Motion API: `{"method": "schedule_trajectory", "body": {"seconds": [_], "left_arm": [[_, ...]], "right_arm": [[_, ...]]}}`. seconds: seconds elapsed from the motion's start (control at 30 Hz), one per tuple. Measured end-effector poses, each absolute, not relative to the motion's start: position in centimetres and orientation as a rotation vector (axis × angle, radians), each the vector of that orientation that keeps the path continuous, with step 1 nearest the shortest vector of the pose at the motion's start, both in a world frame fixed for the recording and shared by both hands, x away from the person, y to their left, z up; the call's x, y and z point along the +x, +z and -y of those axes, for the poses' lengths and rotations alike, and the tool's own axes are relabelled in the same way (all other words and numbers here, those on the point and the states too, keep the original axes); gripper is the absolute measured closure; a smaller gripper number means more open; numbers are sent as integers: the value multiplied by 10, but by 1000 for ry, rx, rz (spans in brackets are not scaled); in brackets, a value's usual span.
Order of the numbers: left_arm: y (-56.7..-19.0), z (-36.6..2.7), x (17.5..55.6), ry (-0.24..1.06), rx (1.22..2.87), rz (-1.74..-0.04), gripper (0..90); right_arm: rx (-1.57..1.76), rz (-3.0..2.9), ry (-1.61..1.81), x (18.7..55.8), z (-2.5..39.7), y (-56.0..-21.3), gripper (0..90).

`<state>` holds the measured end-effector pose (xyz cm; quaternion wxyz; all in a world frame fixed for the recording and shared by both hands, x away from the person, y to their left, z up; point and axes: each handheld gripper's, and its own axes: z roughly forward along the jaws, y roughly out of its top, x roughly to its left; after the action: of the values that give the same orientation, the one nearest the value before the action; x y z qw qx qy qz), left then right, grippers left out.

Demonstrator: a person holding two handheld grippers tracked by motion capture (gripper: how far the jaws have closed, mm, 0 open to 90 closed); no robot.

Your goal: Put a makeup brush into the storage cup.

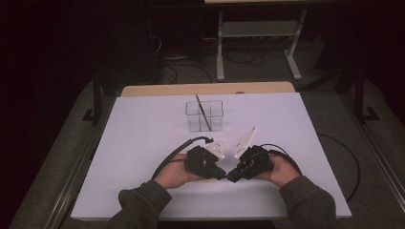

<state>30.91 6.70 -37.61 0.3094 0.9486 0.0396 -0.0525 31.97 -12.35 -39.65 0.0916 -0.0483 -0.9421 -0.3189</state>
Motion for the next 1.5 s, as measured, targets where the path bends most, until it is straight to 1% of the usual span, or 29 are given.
{"method": "schedule_trajectory", "body": {"seconds": [0.1, 0.2, 0.23, 0.37, 0.6, 0.7, 0.87, 1.1, 1.23, 1.33, 1.5], "left_arm": [[-379, -69, 311, -189, 2494, -130, 837], [-380, -71, 312, -200, 2489, -135, 825], [-379, -72, 313, -193, 2491, -131, 821], [-379, -76, 313, -201, 2491, -134, 737], [-378, -84, 314, -186, 2497, -153, 713], [-378, -88, 316, -184, 2494, -158, 720], [-378, -89, 315, -192, 2497, -156, 795], [-377, -89, 313, -187, 2502, -115, 828], [-374, -88, 312, -181, 2500, -108, 837], [-373, -89, 312, -183, 2499, -109, 841], [-371, -88, 312, -180, 2508, -96, 842]], "right_arm": [[-123, 2792, -946, 319, 122, -397, 823], [-116, 2800, -952, 319, 121, -398, 825], [-121, 2789, -951, 319, 121, -398, 825], [-129, 2792, -965, 321, 123, -397, 826], [-141, 2806, -983, 319, 128, -393, 826], [-144, 2806, -985, 319, 129, -392, 826], [-146, 2816, -991, 318, 129, -391, 826], [-116, 2828, -983, 317, 127, -393, 817], [-136, 2817, -971, 317, 126, -393, 801], [-153, 2819, -980, 318, 126, -392, 731], [-135, 2827, -973, 319, 121, -389, 721]]}}
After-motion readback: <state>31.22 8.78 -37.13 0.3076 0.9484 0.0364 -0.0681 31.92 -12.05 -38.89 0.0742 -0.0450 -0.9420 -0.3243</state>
